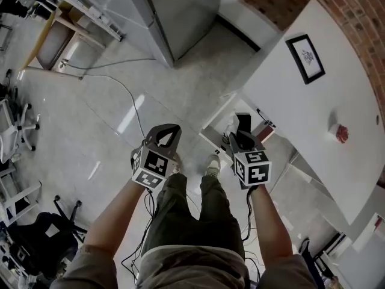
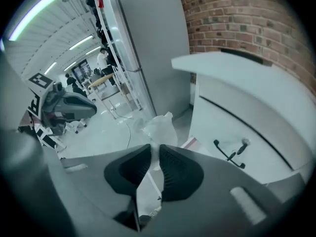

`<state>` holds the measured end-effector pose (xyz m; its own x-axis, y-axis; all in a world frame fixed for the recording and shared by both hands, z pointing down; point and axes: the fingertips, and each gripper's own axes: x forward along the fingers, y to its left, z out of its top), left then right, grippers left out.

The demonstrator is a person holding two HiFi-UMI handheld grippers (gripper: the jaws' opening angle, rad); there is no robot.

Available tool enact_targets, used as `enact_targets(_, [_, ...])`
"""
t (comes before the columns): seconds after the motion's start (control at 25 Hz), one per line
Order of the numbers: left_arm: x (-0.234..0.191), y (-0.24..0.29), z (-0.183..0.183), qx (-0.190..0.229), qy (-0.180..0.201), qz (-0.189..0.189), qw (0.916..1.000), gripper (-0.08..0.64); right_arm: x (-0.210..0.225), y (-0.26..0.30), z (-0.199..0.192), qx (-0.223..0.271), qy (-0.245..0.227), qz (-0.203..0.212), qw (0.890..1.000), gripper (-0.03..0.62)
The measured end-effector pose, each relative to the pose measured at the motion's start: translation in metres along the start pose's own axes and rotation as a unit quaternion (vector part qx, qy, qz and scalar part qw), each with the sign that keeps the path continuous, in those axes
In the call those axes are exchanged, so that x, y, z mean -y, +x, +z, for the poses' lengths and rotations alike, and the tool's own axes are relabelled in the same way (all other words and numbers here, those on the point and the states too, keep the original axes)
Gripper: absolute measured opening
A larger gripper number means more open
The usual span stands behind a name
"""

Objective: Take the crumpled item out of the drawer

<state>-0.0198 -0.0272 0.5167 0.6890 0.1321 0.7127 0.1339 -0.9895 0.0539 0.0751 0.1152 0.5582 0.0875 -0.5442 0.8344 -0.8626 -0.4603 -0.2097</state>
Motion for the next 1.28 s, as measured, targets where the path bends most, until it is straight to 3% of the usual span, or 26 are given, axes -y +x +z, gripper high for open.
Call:
enact_targets(0.4, [0.010,-0.098,0.096,0.065,0.020,0.018,0.9975,0.000,-0.045,-0.141,0.093,0.111,-0.021,0.002,0.994,0.086])
enact_targets(0.76, [0.042,-0.184,0.169,0.126,0.040,0.027,0.9909,0.000,-0.079,-0.258,0.141,0.193,-0.044,-0.003,0.980,0.086])
enact_targets(1.28, [0.059,-0.292,0.262,0.229,0.082,0.048,0.9687,0.000,-0.126,-0.382,0.200,0.306,-0.099,-0.012,0.947,0.086])
